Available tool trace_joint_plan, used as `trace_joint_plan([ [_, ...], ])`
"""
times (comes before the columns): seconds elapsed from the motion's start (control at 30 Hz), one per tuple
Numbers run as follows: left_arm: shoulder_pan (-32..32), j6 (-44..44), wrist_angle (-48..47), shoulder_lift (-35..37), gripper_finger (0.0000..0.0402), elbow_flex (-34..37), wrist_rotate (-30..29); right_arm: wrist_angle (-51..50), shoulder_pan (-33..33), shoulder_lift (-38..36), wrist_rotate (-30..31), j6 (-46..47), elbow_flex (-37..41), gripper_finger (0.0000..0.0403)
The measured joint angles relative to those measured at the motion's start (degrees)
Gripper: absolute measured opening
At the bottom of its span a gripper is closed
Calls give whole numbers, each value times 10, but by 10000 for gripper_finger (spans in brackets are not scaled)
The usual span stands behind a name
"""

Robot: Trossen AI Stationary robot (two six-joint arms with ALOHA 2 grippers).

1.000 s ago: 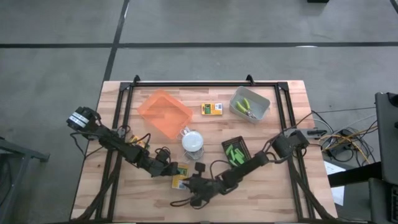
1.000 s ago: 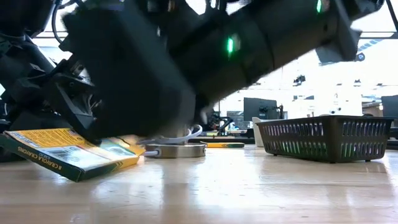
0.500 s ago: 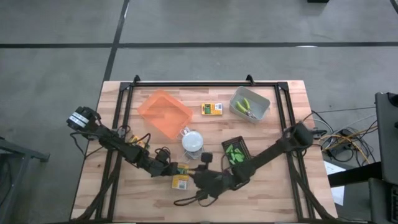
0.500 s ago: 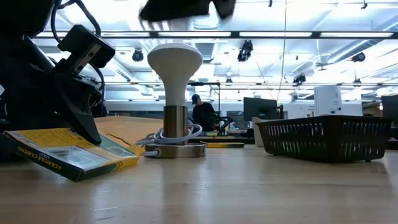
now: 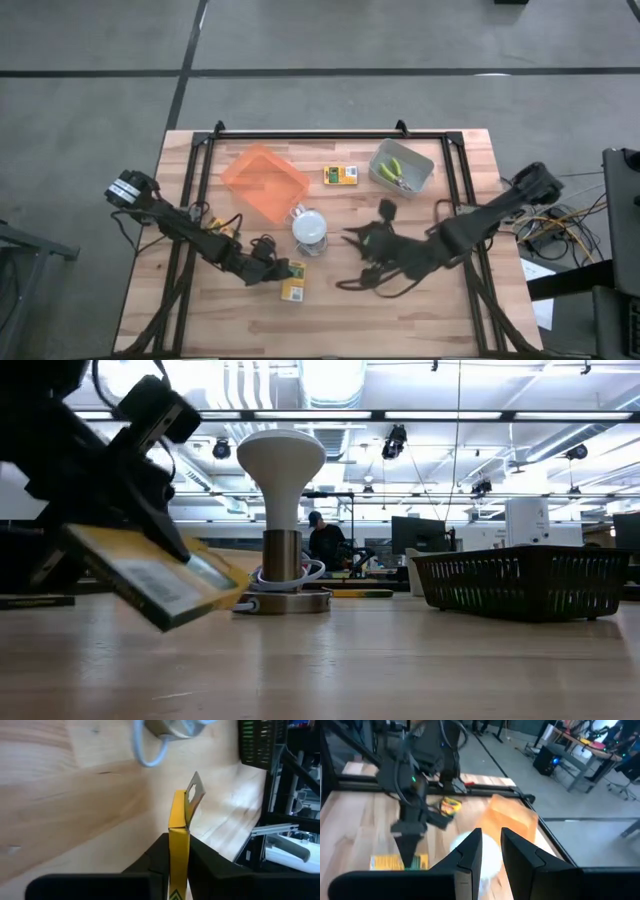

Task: Pick & Place School Supplies
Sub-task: Put the box of crayon into the orange bin

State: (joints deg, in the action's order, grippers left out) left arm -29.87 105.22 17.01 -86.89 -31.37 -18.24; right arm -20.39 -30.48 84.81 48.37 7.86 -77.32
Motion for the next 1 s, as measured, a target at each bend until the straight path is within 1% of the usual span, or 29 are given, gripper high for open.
trace_joint_plan([
  [0.1,0,-4,-41,0,39,-28,-4,-45,0,-39,11,22,23,68],
  [0.2,0,-4,-83,1,37,-55,-9,-68,0,-76,14,45,50,68],
  [0.37,0,-3,-128,4,38,-100,-12,-67,0,-123,17,55,112,68],
  [0.47,-1,-3,-166,10,38,-138,-13,-65,0,-148,18,76,152,68],
  [0.57,-4,-3,-255,18,38,-185,-12,-65,0,-170,18,102,192,68],
  [0.7,-10,-3,-374,29,38,-267,-14,-65,0,-193,17,123,239,68],
  [0.77,-12,-11,-428,35,38,-311,-24,-63,0,-202,17,129,255,68],
  [0.87,-12,-34,-536,37,38,-388,-67,-61,0,-215,17,132,277,68],
  [1.0,-9,-35,-746,39,38,-502,-149,-55,0,-231,18,132,292,68],
])
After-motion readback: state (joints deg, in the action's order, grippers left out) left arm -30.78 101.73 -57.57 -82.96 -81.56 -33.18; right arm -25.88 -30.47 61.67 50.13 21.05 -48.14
